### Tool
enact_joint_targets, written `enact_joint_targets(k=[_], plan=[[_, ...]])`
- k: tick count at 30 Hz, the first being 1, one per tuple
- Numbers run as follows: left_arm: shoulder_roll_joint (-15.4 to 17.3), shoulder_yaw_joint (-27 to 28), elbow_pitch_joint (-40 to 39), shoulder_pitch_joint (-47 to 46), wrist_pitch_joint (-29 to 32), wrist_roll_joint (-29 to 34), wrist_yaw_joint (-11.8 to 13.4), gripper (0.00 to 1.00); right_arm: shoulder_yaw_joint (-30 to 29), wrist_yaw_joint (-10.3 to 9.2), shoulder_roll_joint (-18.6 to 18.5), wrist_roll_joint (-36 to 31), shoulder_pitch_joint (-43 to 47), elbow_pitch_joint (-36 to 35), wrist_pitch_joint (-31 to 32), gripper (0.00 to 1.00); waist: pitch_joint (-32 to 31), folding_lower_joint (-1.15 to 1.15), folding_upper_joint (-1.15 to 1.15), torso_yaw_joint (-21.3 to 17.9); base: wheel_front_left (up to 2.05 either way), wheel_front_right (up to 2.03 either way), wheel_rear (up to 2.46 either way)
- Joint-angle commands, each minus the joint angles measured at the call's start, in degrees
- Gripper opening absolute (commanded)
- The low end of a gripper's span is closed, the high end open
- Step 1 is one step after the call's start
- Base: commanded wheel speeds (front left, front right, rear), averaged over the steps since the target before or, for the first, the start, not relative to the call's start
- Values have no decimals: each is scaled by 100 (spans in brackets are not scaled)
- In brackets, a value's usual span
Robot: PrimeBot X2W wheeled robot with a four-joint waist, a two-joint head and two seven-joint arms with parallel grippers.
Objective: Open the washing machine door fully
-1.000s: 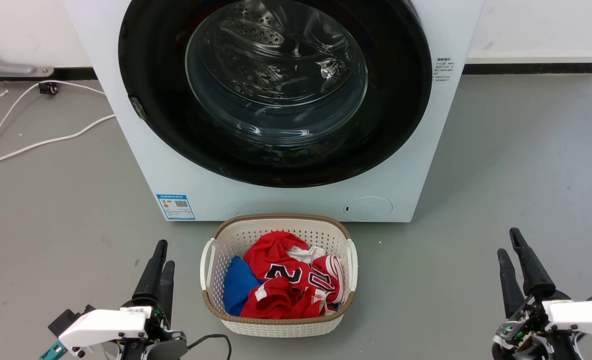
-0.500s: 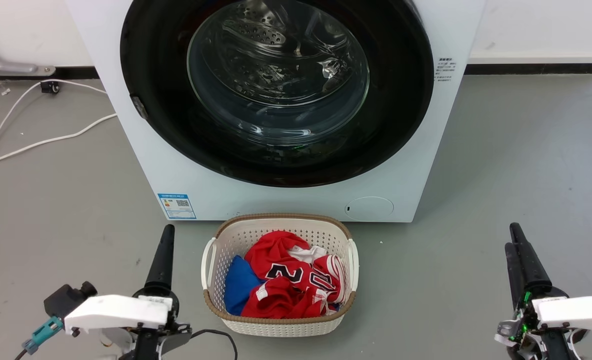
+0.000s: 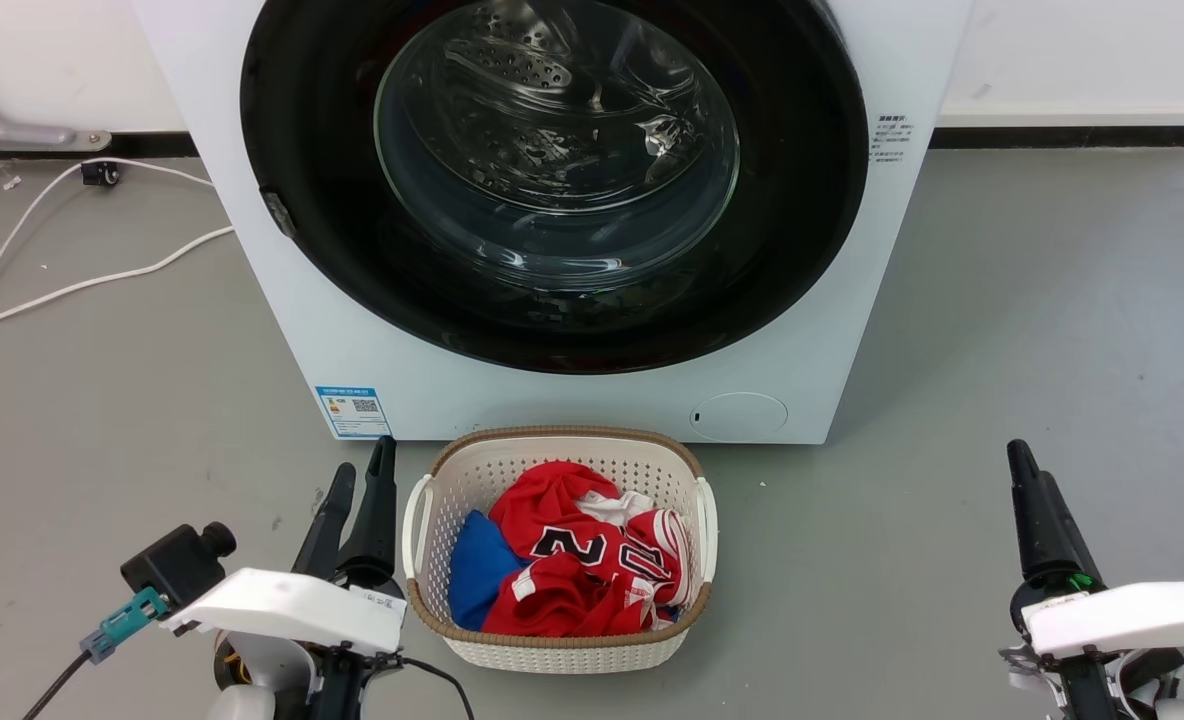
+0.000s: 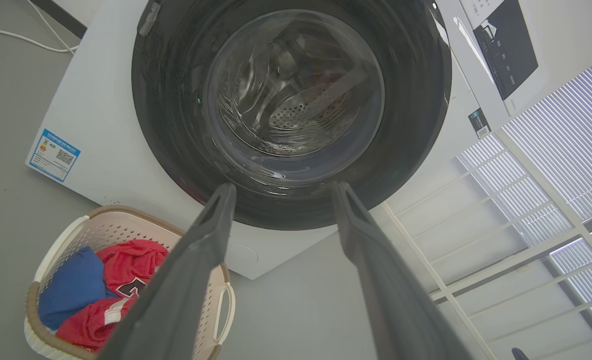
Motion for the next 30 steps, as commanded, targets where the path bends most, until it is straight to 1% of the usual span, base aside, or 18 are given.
enact_joint_targets(k=[1,2,3,11,22,30], plan=[[53,-35,-76,-156,-56,215,14,100,-34,6,-49,-311,-20,-102,-62,100,0,0,0,1,0,0,0],[54,-62,-86,-168,-97,410,48,100,-63,6,-27,-661,-17,-118,-92,100,0,0,0,0,0,0,0],[54,-62,-86,-168,-97,410,48,100,-63,6,-27,-661,-17,-118,-92,100,0,0,0,0,0,0,0],[185,-308,-67,-218,-241,1295,200,100,18,7,10,-1807,10,-253,-186,100,2,0,0,10,0,0,0],[345,-639,8,-309,-421,2165,391,100,33,9,26,-2890,120,-482,-163,100,7,0,0,29,0,0,0],[454,-809,18,-349,-546,2650,535,100,37,10,41,-3489,172,-604,-151,100,7,0,0,40,0,0,0]])
